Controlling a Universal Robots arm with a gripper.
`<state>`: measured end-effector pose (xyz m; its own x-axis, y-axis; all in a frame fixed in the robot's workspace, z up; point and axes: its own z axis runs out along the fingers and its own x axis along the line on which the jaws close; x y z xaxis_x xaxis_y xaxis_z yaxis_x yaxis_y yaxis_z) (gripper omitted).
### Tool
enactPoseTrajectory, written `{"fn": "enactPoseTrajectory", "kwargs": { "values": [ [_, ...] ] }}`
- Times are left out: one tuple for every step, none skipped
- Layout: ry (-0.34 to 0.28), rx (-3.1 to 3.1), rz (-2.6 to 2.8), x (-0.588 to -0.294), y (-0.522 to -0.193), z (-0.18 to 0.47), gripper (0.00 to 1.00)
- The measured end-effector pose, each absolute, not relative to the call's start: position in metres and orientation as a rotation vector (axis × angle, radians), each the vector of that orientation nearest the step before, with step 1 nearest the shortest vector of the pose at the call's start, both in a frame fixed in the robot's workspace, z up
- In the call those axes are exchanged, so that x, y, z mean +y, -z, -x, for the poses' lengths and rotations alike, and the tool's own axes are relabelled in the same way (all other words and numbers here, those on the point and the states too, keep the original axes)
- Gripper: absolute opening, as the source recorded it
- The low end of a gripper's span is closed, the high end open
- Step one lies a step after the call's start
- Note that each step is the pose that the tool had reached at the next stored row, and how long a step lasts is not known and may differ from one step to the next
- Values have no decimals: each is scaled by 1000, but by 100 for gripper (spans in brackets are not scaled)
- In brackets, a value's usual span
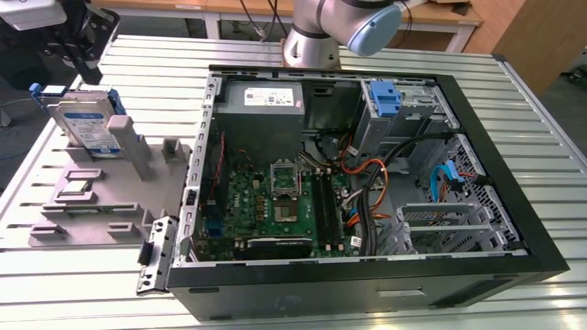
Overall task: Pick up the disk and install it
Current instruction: 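Reach for the disk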
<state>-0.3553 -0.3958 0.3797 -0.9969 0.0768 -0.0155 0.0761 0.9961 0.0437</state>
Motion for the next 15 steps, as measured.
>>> {"fn": "enactPoseTrajectory", "kwargs": {
  "values": [
    [-67,3133,-120,-396,-379,355,11],
    [-66,3145,-121,-396,-379,355,11],
    [-66,3156,-122,-396,-379,355,11],
    [-66,3158,-122,-396,-379,355,11],
    [-66,3159,-122,-396,-379,355,11],
    [-66,3160,-122,-396,-379,355,11],
    [-66,3161,-122,-396,-379,355,11],
    [-66,3161,-122,-396,-379,355,11],
    [-66,3162,-122,-396,-379,355,11],
    [-66,3162,-122,-396,-379,355,11],
    [-66,3162,-122,-396,-379,356,11],
    [-66,3162,-122,-395,-379,357,11],
    [-66,3162,-122,-395,-378,359,11],
    [-66,3162,-122,-394,-378,361,11],
    [-66,3162,-122,-393,-378,364,11]
  ]
}}
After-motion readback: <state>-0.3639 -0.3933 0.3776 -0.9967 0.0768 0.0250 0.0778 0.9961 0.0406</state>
